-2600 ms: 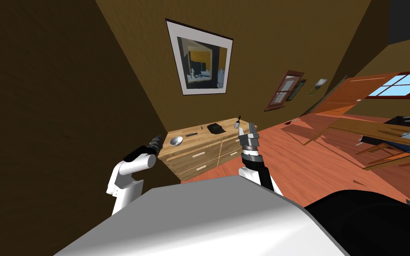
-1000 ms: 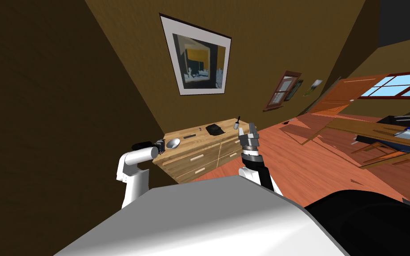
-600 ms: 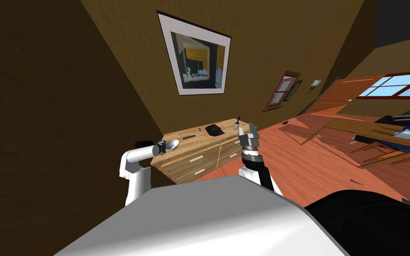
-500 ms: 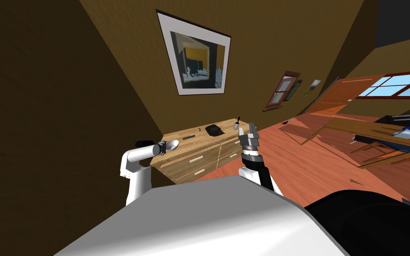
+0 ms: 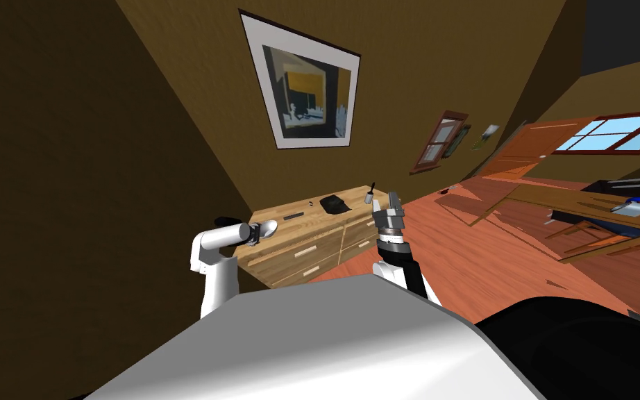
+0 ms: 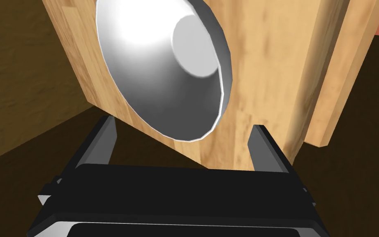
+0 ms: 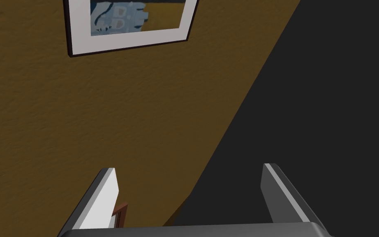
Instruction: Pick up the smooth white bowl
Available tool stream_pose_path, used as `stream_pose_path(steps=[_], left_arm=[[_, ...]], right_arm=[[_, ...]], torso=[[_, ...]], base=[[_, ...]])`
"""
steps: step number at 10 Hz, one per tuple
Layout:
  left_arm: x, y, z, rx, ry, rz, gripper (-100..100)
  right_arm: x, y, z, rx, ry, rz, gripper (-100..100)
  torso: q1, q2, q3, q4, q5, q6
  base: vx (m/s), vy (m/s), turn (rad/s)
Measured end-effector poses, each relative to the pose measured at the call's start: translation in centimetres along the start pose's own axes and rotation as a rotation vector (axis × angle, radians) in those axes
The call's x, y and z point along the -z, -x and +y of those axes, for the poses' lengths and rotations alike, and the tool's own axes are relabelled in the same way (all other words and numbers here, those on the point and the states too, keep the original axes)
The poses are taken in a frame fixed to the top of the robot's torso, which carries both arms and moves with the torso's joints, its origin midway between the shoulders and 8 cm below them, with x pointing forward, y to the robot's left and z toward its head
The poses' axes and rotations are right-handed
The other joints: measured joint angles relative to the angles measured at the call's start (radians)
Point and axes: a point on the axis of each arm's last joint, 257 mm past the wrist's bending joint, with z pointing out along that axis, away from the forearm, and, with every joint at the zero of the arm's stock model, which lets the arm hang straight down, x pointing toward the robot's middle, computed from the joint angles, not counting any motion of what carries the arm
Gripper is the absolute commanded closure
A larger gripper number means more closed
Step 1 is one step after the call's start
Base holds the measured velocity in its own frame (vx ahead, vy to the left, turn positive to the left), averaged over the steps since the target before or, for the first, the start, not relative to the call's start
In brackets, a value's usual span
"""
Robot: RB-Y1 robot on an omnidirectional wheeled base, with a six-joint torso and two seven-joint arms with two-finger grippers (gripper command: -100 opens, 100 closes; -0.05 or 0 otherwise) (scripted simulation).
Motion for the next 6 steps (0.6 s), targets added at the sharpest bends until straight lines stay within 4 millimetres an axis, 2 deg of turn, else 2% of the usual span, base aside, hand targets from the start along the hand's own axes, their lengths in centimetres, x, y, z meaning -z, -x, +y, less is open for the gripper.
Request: stream_pose_path(steps=[5,6], left_arm=[[-0.3,-0.6,3.4,0.001,0.138,0.019,-100],[-0.3,-0.6,3.6,0.0,0.145,0.019,0]], right_arm=[[0.0,0.0,0.0,0.0,0.0,0.0,0],[0.0,0.0,0.0,0.0,0.0,0.0,0]], torso=[[0.0,0.0,0.0,0.0,0.0,0.0],[0.0,0.002,0.001,0.0,0.0,0.0]], base=[[0.032,-0.002,-0.009],[0.0,0.0,0.0]])
